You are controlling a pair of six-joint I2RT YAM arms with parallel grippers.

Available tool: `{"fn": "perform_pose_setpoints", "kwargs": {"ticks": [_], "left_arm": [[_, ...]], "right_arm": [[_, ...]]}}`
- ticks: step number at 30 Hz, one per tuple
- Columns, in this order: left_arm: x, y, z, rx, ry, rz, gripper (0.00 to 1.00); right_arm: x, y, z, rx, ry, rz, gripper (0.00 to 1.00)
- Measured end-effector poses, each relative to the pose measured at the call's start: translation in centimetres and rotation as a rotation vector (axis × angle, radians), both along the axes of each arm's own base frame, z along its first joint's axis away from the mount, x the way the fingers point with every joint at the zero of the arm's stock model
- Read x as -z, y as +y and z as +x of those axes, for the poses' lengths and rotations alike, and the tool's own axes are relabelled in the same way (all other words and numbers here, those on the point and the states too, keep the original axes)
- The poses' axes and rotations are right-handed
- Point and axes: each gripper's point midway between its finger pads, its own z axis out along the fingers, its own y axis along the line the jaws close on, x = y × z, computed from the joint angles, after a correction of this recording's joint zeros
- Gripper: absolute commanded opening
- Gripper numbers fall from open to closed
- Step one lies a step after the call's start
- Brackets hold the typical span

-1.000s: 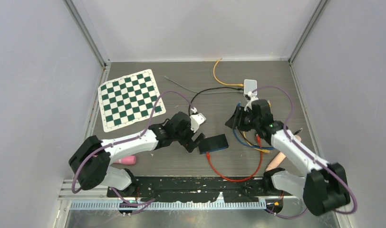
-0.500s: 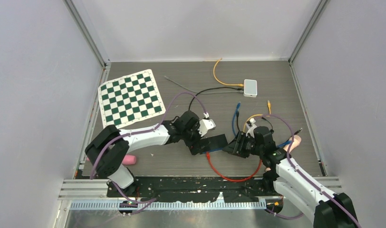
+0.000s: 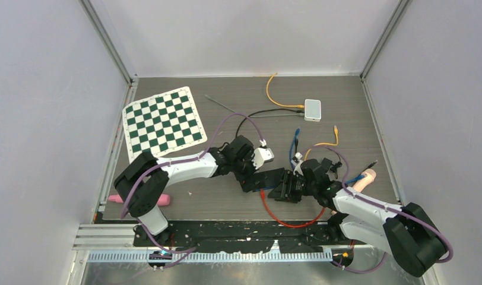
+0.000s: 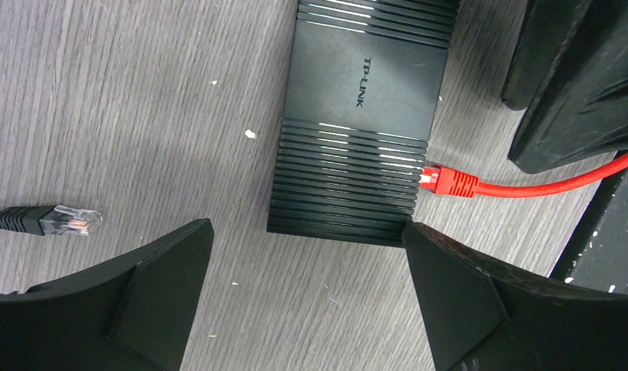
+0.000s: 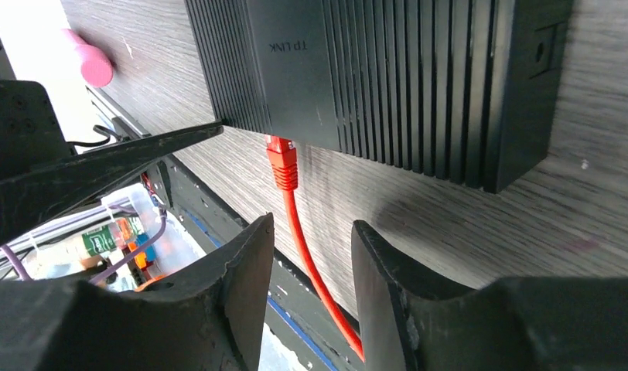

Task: Pull the plug from the switch port
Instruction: Pull the connector from the switch port.

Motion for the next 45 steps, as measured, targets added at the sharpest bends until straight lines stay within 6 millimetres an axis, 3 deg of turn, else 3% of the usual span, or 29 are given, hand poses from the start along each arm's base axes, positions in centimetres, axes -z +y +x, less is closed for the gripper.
{"fn": "perform_pose_setpoints", "kwargs": {"ticks": [11, 27, 36, 45], "left_arm": [[-1.6, -0.4, -0.8, 0.033, -0.018, -0.027, 0.99], [1.1, -0.5, -1.4, 0.090, 0.032, 0.067, 0.99], [2.0, -0.8, -1.2, 0.092, 0.046, 0.086, 0.73], [2.1, -0.8, -1.2, 0.069, 0.053, 0.080, 0.68]], "right_arm": [[0.9, 0.6, 1.5, 0.060, 0.008, -0.006, 0.42], [1.0, 2.2, 2.1, 0.056, 0.019, 0.027, 0.40], [0.9, 2.1, 2.7, 0.097, 0.008, 0.020, 0.38], [0.5, 2.1, 2.3, 0.172, -0.006, 0.038, 0.35]]}}
